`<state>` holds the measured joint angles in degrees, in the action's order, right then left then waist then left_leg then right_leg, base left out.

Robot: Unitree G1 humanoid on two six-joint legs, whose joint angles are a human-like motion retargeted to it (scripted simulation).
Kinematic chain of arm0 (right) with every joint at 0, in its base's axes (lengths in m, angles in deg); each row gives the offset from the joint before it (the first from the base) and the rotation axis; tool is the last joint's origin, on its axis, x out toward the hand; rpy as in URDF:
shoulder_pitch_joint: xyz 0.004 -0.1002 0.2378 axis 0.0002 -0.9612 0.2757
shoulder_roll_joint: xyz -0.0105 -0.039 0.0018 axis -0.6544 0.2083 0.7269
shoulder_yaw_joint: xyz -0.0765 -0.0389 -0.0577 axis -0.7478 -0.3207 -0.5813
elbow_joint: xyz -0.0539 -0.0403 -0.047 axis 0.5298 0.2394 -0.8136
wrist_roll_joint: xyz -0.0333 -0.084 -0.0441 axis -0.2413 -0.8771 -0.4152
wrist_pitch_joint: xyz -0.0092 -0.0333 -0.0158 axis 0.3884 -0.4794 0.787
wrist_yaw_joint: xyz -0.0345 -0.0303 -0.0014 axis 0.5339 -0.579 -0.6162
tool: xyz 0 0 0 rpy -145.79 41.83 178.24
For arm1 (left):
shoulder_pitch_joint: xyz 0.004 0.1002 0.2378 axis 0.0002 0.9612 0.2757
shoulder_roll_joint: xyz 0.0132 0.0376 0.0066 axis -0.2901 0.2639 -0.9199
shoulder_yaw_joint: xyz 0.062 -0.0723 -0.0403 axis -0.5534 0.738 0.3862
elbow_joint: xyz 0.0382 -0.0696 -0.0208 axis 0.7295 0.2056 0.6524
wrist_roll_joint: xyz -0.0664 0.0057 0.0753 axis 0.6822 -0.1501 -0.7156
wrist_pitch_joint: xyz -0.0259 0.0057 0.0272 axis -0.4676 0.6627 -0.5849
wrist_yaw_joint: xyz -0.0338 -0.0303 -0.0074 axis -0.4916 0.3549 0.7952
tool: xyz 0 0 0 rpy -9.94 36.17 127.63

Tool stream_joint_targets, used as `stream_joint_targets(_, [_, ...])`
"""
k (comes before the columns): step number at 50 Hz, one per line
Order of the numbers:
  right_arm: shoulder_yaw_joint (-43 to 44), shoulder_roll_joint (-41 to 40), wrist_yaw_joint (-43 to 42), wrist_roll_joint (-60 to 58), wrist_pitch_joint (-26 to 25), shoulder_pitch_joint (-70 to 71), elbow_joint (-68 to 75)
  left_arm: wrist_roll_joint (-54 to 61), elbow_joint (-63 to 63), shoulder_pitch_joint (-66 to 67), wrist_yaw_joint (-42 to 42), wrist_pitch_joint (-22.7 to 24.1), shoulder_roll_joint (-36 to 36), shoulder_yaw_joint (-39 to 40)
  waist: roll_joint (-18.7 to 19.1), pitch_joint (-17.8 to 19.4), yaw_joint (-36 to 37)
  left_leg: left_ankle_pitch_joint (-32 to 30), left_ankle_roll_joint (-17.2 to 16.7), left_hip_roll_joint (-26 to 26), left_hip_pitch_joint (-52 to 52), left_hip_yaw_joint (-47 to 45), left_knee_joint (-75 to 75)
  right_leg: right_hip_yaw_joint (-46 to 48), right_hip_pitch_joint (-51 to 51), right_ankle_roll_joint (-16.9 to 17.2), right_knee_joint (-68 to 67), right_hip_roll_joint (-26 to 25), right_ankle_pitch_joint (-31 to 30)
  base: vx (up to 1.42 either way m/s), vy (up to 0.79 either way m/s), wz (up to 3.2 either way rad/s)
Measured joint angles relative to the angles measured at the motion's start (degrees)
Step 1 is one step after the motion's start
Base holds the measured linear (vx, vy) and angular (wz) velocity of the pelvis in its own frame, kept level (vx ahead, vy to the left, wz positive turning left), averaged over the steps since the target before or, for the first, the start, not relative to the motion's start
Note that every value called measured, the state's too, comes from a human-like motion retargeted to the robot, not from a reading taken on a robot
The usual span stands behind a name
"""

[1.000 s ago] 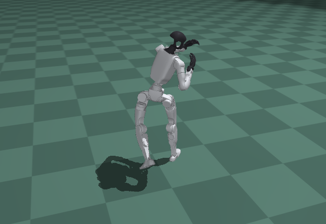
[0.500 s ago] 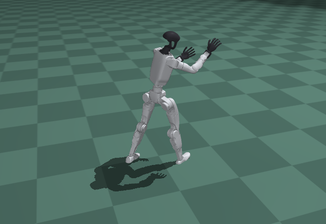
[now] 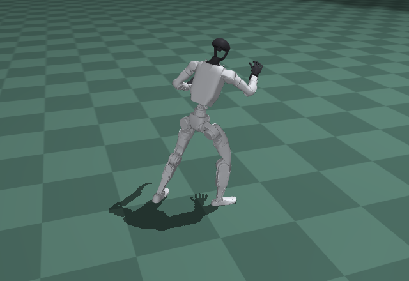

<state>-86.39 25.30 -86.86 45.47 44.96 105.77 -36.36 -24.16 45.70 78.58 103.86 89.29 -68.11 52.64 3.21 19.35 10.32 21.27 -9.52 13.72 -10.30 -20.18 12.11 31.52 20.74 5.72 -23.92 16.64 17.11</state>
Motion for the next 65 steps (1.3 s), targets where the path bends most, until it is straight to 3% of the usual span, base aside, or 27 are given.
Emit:
stream_joint_targets(4, [-6.64,-16.47,2.10,-7.92,2.05,-9.24,-1.61,-10.61,7.31,1.18,9.97,-1.27,1.44,1.20,-3.29,-3.89,-3.12,-5.97,7.63,0.63,-2.83,-3.18,21.11,-10.72,-6.89,-2.46,-0.14,-4.30,3.19,0.64,-0.29,-2.43])
stream_joint_targets(8, [-2.75,-22.44,8.04,-5.54,9.11,-32.73,-10.62,-32.54,15.44,4.81,15.75,-6.21,-2.99,-2.38,-3.09,-11.54,-5.53,-14.61,11.99,1.86,11.26,3.95,57.28,-18.04,-15.91,-5.80,5.65,-8.50,2.30,0.62,-0.20,-1.85])
stream_joint_targets(10, [1.21,-23.78,12.05,0.61,11.05,-44.98,-16.08,-40.84,16.89,7.64,16.99,-7.35,-5.52,-3.91,-3.89,-12.71,-5.07,-14.14,13.41,3.57,17.05,2.31,72.95,-21.83,-20.86,-5.52,8.55,-8.76,1.50,0.54,-0.17,-1.93])
stream_joint_targets(12, [5.08,-26.53,14.88,8.80,11.36,-55.46,-20.81,-44.11,17.05,10.89,18.50,-7.21,-6.27,-3.79,-5.38,-11.53,-2.51,-11.32,14.41,6.90,22.33,-1.16,87.96,-26.93,-25.07,-3.76,10.51,-7.99,0.68,0.46,-0.15,-2.49])
stream_joint_targets(15, [10.58,-31.08,17.49,18.46,10.49,-68.03,-26.28,-44.13,17.69,16.98,20.33,-6.52,-3.93,-1.26,-8.06,-9.67,3.97,-8.52,10.32,12.73,32.68,-5.50,107.31,-36.89,-27.96,-0.89,11.92,-5.63,-0.83,0.35,-0.08,-3.20])
stream_joint_targets(18, [15.95,-32.22,20.98,20.35,9.96,-74.15,-28.96,-36.30,19.96,22.63,18.65,-4.01,1.74,3.81,-9.17,-6.45,11.83,-10.07,-1.34,19.57,44.08,-5.84,118.57,-47.50,-31.69,0.45,15.89,-2.23,-4.28,0.23,0.06,-3.59])
stream_joint_targets(20, [18.04,-31.17,22.58,19.63,9.22,-74.77,-29.09,-28.00,22.05,24.85,17.27,-2.30,5.99,6.32,-10.59,-4.51,15.07,-11.66,-5.48,23.74,51.60,-6.82,121.52,-51.86,-34.09,2.34,19.20,2.73,-7.35,0.13,0.22,-2.71])
stream_joint_targets(25, [18.79,-26.74,24.21,19.63,7.77,-71.35,-28.46,-20.13,24.25,27.65,16.90,-0.92,8.80,7.76,-15.69,-1.87,18.30,-8.13,-5.48,28.93,64.15,-5.49,121.24,-58.18,-35.45,5.18,16.87,14.28,-7.10,0.18,0.23,-1.60])
stream_joint_targets(30, [19.21,-25.74,24.45,21.01,7.80,-70.32,-29.11,-16.42,21.42,26.11,13.59,-0.28,6.29,5.61,-17.31,-3.26,17.63,-6.80,-5.48,24.34,70.73,-0.38,118.37,-60.00,-36.81,5.49,13.25,19.48,-2.22,0.21,0.20,-0.39])
stream_joint_targets(35, [19.11,-26.94,23.62,17.56,5.93,-66.66,-24.88,-3.00,16.10,21.25,13.24,1.83,6.51,4.43,-14.83,-7.53,13.26,-7.40,-5.15,20.54,69.94,3.34,111.28,-58.45,-39.70,2.99,12.06,15.47,2.16,0.23,0.11,0.25])
stream_joint_targets(38, [20.75,-28.04,22.17,14.10,3.87,-65.77,-24.09,22.80,11.08,16.75,6.97,2.78,11.37,1.62,-11.60,-10.65,10.64,-7.27,-1.56,20.98,67.86,0.69,103.80,-56.12,-40.92,2.09,14.33,11.89,3.15,0.20,0.18,0.75])
stream_joint_targets(42, [22.47,-31.36,19.55,21.71,3.29,-67.76,-28.24,59.63,0.60,14.50,-5.38,1.40,21.41,-2.01,-7.21,-13.65,7.60,-7.86,0.88,19.23,61.80,-6.08,87.77,-53.82,-41.57,2.22,18.66,8.60,3.11,0.17,0.25,0.62])
stream_joint_targets(45, [23.57,-32.11,18.75,26.64,5.41,-69.51,-32.87,66.73,-8.51,14.77,-9.69,4.61,26.84,-1.76,-2.92,-13.59,5.80,-7.93,-0.08,19.23,52.84,-12.23,71.93,-55.56,-40.66,2.94,19.93,6.53,3.64,0.16,0.29,-0.38])
stream_joint_targets(48, [25.28,-30.96,18.86,28.23,5.42,-69.92,-37.28,68.73,-15.38,13.02,-10.38,6.01,26.76,-1.74,1.39,-11.65,2.02,-6.84,0.12,19.37,41.60,-20.48,52.87,-58.05,-39.19,3.71,20.14,5.05,4.71,0.17,0.34,-0.70])
stream_joint_targets(52, [29.23,-29.47,19.65,31.01,6.14,-70.92,-41.82,65.55,-18.85,5.27,-8.91,10.43,18.84,2.37,4.24,-6.57,-5.69,-5.21,1.23,12.44,27.73,-27.02,21.41,-59.87,-38.17,5.84,20.66,5.77,6.45,0.19,0.44,-0.53])
stream_joint_targets(55, [34.06,-27.00,21.17,33.87,7.49,-73.15,-43.35,54.33,-14.66,-1.99,-4.17,14.69,5.95,12.17,6.22,-2.96,-12.28,-3.97,0.99,9.65,22.79,-22.85,4.85,-61.70,-36.57,5.94,20.65,4.50,8.33,0.22,0.55,-0.43])
stream_joint_targets(58, [38.98,-22.91,25.17,36.05,8.13,-75.45,-41.89,18.74,0.17,-6.23,6.17,7.71,-20.39,23.55,6.64,-0.51,-19.70,-7.40,-0.04,9.74,21.77,-20.50,-3.46,-62.53,-33.23,4.59,18.97,2.30,10.33,0.19,0.57,-0.11])
stream_joint_targets(60, [40.55,-20.56,26.53,35.01,9.80,-78.05,-40.16,-19.78,14.20,-4.85,16.79,-1.36,-42.61,25.51,6.00,-0.08,-23.31,-16.93,-1.52,10.20,22.06,-21.04,-8.92,-62.55,-30.30,3.10,16.53,0.39,11.20,0.19,0.56,-0.02])
stream_joint_targets(61, [40.39,-19.63,25.88,33.82,10.64,-79.29,-39.61,-33.02,22.14,-4.60,19.39,-6.18,-52.45,23.52,5.25,0.20,-24.41,-23.11,-2.71,10.18,22.69,-20.26,-11.02,-62.28,-29.00,2.59,15.07,-0.28,11.18,0.18,0.56,0.02])
stream_joint_targets(63, [38.01,-18.02,23.64,31.74,11.80,-79.78,-38.72,-48.04,38.40,-6.14,18.89,-11.46,-68.65,17.56,2.88,1.20,-27.03,-32.42,-4.20,9.38,24.70,-17.45,-13.59,-61.37,-26.63,2.13,12.03,-0.85,10.54,0.17,0.56,0.30])
stream_joint_targets(65, [33.94,-16.37,21.78,31.40,12.03,-77.55,-38.72,-53.24,53.44,-6.63,10.11,-12.00,-79.01,14.82,-0.16,2.77,-30.33,-34.35,-3.24,7.54,27.73,-13.95,-12.85,-60.22,-25.09,2.31,9.34,-0.29,8.42,0.16,0.55,0.90])
